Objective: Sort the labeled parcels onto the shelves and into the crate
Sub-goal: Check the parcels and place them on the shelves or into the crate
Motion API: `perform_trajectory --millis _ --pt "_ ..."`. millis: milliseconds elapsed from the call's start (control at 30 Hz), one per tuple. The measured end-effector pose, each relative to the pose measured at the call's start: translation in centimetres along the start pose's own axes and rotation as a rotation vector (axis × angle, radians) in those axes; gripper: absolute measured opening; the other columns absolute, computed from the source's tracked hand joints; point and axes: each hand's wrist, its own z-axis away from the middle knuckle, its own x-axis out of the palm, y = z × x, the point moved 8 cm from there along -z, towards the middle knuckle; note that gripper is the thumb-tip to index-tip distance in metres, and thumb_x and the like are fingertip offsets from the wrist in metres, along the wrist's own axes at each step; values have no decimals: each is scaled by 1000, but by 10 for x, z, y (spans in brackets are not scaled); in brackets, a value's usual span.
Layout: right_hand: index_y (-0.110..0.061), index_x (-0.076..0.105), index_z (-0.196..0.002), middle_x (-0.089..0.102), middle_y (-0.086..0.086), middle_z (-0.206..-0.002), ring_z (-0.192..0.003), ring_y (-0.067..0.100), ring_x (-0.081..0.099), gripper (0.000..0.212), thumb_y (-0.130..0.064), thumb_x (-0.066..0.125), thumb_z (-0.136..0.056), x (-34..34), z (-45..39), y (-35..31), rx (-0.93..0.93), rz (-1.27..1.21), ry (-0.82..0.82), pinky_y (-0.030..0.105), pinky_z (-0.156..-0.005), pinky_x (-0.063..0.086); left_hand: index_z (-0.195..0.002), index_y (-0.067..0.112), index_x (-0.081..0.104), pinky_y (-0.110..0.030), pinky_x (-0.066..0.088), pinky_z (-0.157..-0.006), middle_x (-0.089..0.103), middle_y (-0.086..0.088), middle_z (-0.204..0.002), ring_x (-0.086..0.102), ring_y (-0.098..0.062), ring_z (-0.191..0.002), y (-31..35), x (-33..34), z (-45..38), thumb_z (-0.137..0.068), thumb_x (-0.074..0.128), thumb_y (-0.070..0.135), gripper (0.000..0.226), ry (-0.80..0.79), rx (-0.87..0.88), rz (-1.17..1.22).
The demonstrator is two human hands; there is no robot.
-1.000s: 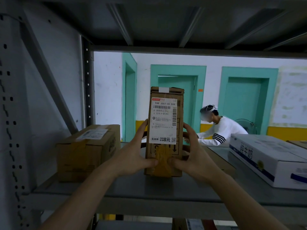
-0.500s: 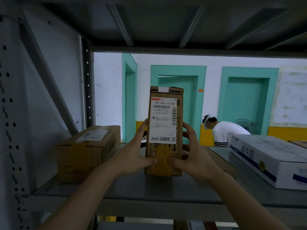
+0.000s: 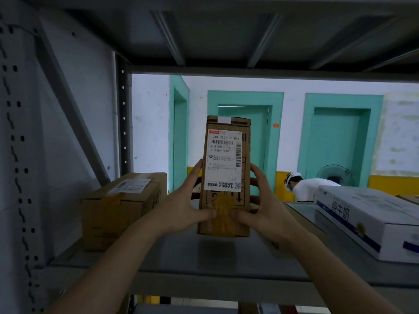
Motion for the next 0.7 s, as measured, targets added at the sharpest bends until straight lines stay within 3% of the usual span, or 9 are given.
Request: perform_trajectory --millis 100,200,333,467,567,700 --pt "-52 8 -150 45 -57 -106 -104 -23 53 104 -23 82 -82 -4 -3 -4 -4 19 -3 13 -73 51 -145 66 -1 -37 44 -110 36 45 -133 46 4 -126 4 -3 -2 -83 80 33 107 2 12 -12" --pt "-56 11 -149 54 -39 -110 -99 -17 60 97 -30 79 -85 -8 -7 -12 3 1 11 18 -76 56 -146 64 1 -39 46 -108 41 35 -138 51 -1 -123 9 -7 -5 -86 76 36 100 10 17 -22" --pt "-56 18 -148 58 -23 -109 -87 -4 69 83 -29 72 -91 -9 -14 -21 80 -68 -28 20 -71 58 -145 63 5 -36 54 -97 40 32 -131 53 -7 -118 16 -15 -12 -91 68 42 85 16 -24 -42" --pt "-54 21 -150 63 -8 -112 -96 13 67 75 -35 66 -94 -8 -24 -26 220 -73 -90 31 -75 56 -128 70 17 -34 62 -78 49 31 -118 58 -3 -103 16 -23 -19 -93 62 45 63 4 -129 -4" --pt "-54 27 -148 71 -7 -105 -89 17 73 67 -41 63 -93 -5 -32 -23 294 -60 -120 38 -80 60 -131 63 26 -40 62 -79 60 9 -121 64 -16 -104 12 -28 -23 -93 61 47 54 -11 -236 15" --pt "-51 45 -137 74 -5 -106 -89 22 75 48 -46 60 -92 1 -40 -14 373 -88 -135 45 -87 61 -131 56 37 -44 61 -84 65 5 -120 66 -19 -105 6 -32 -28 -94 57 49 43 -11 -327 36"
